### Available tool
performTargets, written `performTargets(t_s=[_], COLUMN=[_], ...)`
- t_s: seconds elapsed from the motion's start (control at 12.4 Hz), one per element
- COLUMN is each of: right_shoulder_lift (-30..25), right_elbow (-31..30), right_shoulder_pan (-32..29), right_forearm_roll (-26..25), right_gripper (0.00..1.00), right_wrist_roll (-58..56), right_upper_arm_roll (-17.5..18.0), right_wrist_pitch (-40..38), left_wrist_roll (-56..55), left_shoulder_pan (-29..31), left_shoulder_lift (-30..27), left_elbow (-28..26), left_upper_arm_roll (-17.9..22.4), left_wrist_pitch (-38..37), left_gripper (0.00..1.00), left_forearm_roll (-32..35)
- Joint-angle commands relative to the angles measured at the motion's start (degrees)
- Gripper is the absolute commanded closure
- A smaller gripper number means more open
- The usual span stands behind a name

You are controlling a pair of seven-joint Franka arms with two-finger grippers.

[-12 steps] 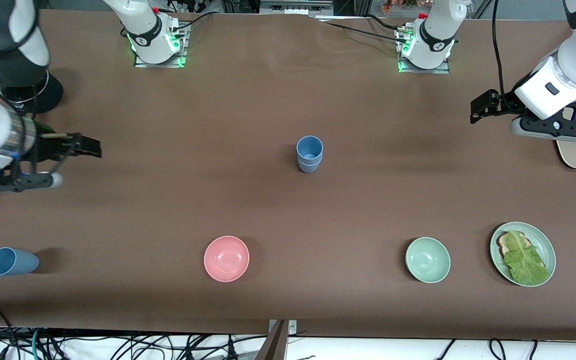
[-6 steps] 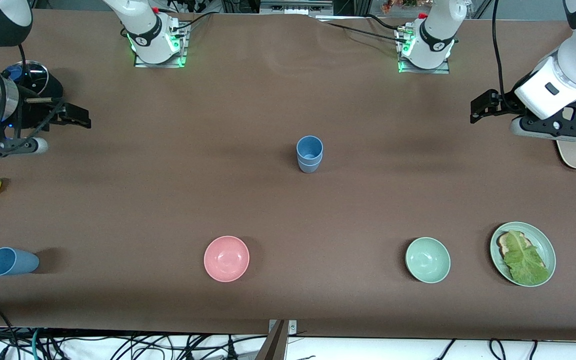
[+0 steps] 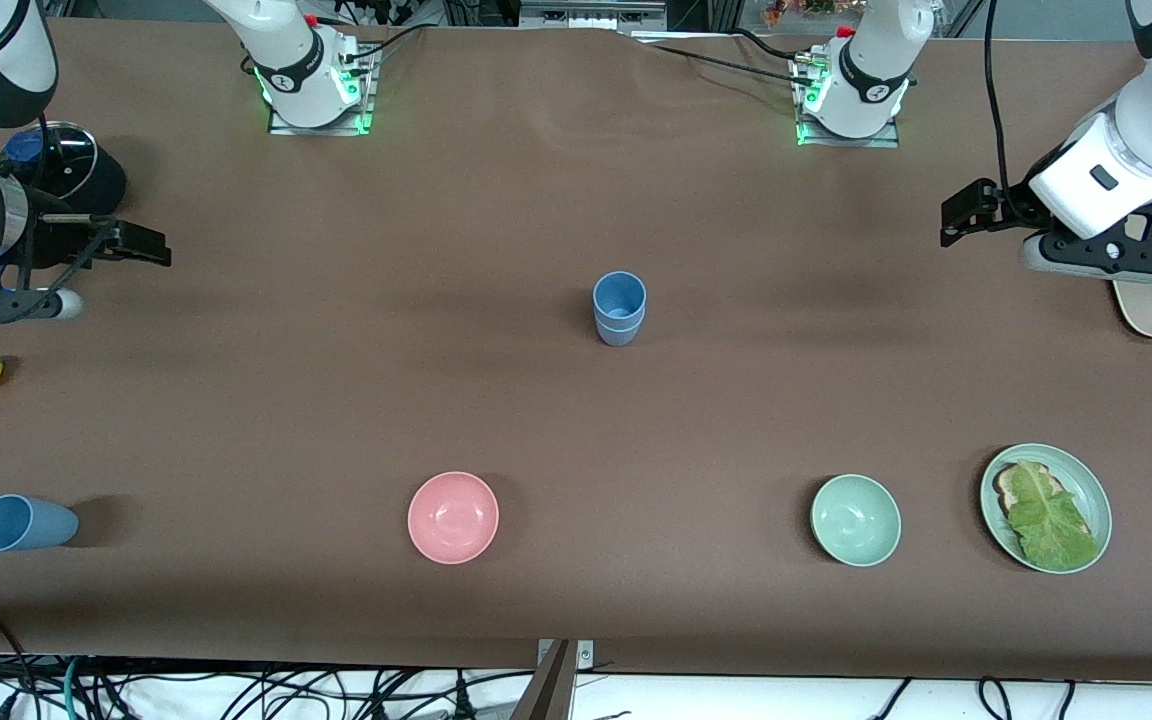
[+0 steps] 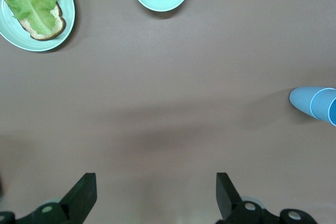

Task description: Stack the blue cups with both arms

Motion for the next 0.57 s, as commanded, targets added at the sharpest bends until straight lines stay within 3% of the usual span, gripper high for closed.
performTargets(t_s=[0.0,0.48], right_shoulder_lift=[-0.85,-0.67], right_elbow=[-0.75,2.24], right_shoulder_pan=[0.71,0.89], right_forearm_roll=[0.87,-1.06], right_gripper=[0.00,0.00], right_wrist_roll=[-0.77,-0.16], right_upper_arm_roll=[-1.02,-0.93], right_wrist_pitch=[1.66,0.88], left_wrist_roll=[1.22,1.22], left_shoulder_pan=[-0.28,-0.28], left_shoulder_lift=[0.00,0.00], left_elbow=[0.80,0.71], left_upper_arm_roll=[0.26,0.26], left_wrist_pitch=[-0.78,-0.69], left_gripper=[0.00,0.00], left_forearm_roll=[1.72,1.72])
